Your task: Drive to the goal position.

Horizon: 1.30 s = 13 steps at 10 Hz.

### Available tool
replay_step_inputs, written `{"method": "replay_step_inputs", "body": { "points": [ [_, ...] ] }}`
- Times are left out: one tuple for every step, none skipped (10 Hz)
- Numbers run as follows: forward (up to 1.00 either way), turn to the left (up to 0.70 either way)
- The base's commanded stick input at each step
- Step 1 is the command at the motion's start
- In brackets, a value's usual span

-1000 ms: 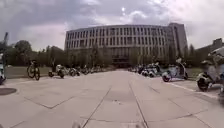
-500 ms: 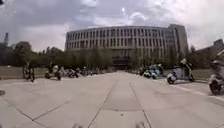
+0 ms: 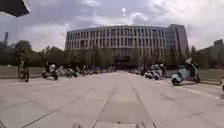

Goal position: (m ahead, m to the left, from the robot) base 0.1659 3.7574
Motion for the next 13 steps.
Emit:
{"method": "replay_step_inputs", "body": {
  "points": [
    [0.7,0.0],
    [0.7,0.0],
    [0.7,0.0],
    [0.7,0.0],
    [0.7,0.0],
    [0.7,0.0],
    [0.7,0.0],
    [0.7,0.0],
    [0.7,0.0],
    [0.7,0.0],
    [0.7,0.0],
    [0.7,0.0],
    [0.7,0.0]
  ]
}}
